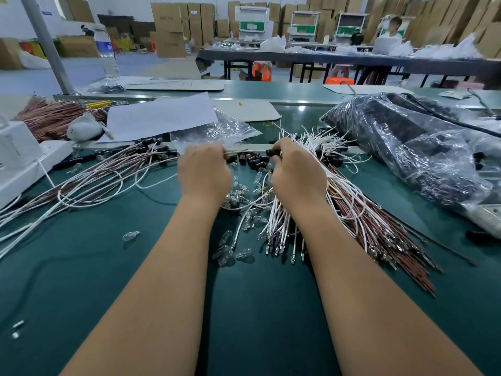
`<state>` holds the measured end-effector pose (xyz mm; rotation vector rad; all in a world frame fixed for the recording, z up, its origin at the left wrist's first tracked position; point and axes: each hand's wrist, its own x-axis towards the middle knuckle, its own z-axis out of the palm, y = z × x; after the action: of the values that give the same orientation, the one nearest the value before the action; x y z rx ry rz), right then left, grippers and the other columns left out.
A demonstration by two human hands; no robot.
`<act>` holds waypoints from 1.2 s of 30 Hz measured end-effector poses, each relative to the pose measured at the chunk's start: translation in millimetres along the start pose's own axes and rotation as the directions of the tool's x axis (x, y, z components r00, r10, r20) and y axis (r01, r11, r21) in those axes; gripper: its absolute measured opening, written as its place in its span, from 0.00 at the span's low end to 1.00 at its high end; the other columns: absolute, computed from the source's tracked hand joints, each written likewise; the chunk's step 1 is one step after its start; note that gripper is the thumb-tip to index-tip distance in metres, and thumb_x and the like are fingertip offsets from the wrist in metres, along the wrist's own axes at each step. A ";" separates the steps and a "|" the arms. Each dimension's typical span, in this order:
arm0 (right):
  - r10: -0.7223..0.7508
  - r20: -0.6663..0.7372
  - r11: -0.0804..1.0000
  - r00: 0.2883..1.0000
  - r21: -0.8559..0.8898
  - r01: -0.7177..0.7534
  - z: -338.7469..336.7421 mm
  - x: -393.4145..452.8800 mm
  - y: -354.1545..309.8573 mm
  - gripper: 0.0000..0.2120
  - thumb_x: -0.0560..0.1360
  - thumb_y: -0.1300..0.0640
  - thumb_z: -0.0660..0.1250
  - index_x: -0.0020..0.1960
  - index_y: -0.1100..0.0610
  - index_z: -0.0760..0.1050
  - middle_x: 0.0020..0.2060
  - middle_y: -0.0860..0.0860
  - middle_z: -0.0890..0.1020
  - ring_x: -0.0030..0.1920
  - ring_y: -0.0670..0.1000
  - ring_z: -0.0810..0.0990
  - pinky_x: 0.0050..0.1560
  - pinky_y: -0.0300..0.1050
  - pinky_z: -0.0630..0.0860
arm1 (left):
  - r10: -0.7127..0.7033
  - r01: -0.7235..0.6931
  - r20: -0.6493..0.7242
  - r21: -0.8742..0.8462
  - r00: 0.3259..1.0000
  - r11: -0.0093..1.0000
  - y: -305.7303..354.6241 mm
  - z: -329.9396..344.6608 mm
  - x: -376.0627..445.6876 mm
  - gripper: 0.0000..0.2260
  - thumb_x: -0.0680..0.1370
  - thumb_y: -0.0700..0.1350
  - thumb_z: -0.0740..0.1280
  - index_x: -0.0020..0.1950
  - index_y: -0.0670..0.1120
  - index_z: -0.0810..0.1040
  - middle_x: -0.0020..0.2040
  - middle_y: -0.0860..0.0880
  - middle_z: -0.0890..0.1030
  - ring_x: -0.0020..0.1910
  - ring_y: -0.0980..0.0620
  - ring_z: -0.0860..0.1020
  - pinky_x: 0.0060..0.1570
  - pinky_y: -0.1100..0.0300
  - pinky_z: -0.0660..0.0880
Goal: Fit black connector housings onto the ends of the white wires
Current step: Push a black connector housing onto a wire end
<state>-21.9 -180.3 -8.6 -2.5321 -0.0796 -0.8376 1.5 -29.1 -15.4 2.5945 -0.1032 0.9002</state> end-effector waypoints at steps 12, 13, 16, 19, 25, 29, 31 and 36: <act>-0.023 0.102 0.973 0.995 0.232 -0.001 1.1 -2.0 -4.4 0.08 0.78 0.60 0.63 0.56 0.56 0.77 0.47 0.52 0.82 0.46 0.53 0.79 0.45 0.47 0.74 | 0.057 0.059 0.153 -0.656 0.987 0.753 20.7 3.3 -4.5 0.06 0.76 0.36 0.68 0.50 0.43 0.82 0.39 0.52 0.82 0.37 0.61 0.78 0.40 0.73 0.72; -0.011 0.093 0.966 0.996 0.258 -0.014 1.5 -2.2 -4.3 0.09 0.78 0.60 0.63 0.58 0.56 0.76 0.48 0.52 0.82 0.46 0.53 0.79 0.45 0.47 0.74 | 0.026 0.099 0.170 -0.680 0.985 0.727 18.5 3.2 -4.1 0.05 0.76 0.36 0.68 0.50 0.43 0.82 0.37 0.52 0.82 0.35 0.65 0.77 0.39 0.73 0.71; 0.038 0.054 0.952 0.998 0.302 -0.053 1.2 -0.8 -2.2 0.11 0.77 0.63 0.64 0.59 0.56 0.75 0.45 0.50 0.80 0.43 0.50 0.77 0.45 0.44 0.73 | -0.042 0.165 0.187 -0.712 0.981 0.682 13.4 1.9 -1.1 0.04 0.77 0.37 0.69 0.50 0.41 0.82 0.36 0.52 0.81 0.30 0.67 0.75 0.36 0.75 0.70; 0.076 0.009 0.938 0.997 0.338 -0.074 0.9 0.0 0.7 0.07 0.77 0.63 0.64 0.54 0.56 0.77 0.41 0.46 0.78 0.41 0.47 0.76 0.41 0.39 0.72 | -0.068 0.192 0.197 -0.722 0.978 0.665 10.4 1.7 -0.1 0.03 0.77 0.38 0.68 0.49 0.41 0.82 0.36 0.52 0.81 0.30 0.67 0.76 0.36 0.75 0.71; 0.074 -0.031 0.923 0.997 0.380 -0.056 -1.9 -0.3 1.7 0.04 0.78 0.60 0.65 0.48 0.55 0.78 0.37 0.45 0.78 0.36 0.45 0.76 0.35 0.39 0.71 | -0.067 0.216 0.226 -0.738 0.972 0.639 7.5 2.6 0.1 0.04 0.78 0.37 0.68 0.51 0.40 0.81 0.37 0.50 0.82 0.31 0.66 0.77 0.37 0.73 0.73; 0.125 -0.051 0.902 0.991 0.421 -0.092 -2.4 0.7 3.2 0.04 0.77 0.58 0.65 0.46 0.52 0.78 0.36 0.44 0.78 0.40 0.49 0.78 0.41 0.45 0.75 | -0.046 0.230 0.258 -0.747 0.965 0.623 5.7 2.5 0.4 0.05 0.76 0.35 0.69 0.51 0.41 0.81 0.38 0.48 0.83 0.32 0.65 0.77 0.38 0.72 0.73; 0.149 -0.057 0.883 0.987 0.456 -0.107 -2.6 1.5 3.2 0.05 0.76 0.58 0.66 0.44 0.50 0.78 0.35 0.41 0.77 0.39 0.46 0.77 0.41 0.44 0.74 | -0.043 0.226 0.256 -0.746 0.966 0.626 6.0 1.8 0.6 0.04 0.76 0.36 0.70 0.48 0.43 0.82 0.39 0.49 0.83 0.33 0.64 0.78 0.39 0.71 0.73; 0.228 -0.003 0.763 0.974 0.622 -0.177 -4.6 3.7 1.8 0.08 0.74 0.60 0.68 0.39 0.48 0.78 0.34 0.42 0.79 0.38 0.48 0.79 0.46 0.50 0.79 | -0.036 0.203 0.232 -0.752 0.972 0.627 6.7 -0.8 -0.2 0.03 0.76 0.38 0.70 0.46 0.44 0.81 0.38 0.49 0.83 0.35 0.62 0.79 0.42 0.70 0.75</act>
<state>-21.0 -184.3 -4.0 -1.8419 -0.0426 -0.6791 -0.3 -35.0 -12.7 1.8184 -0.2974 0.3929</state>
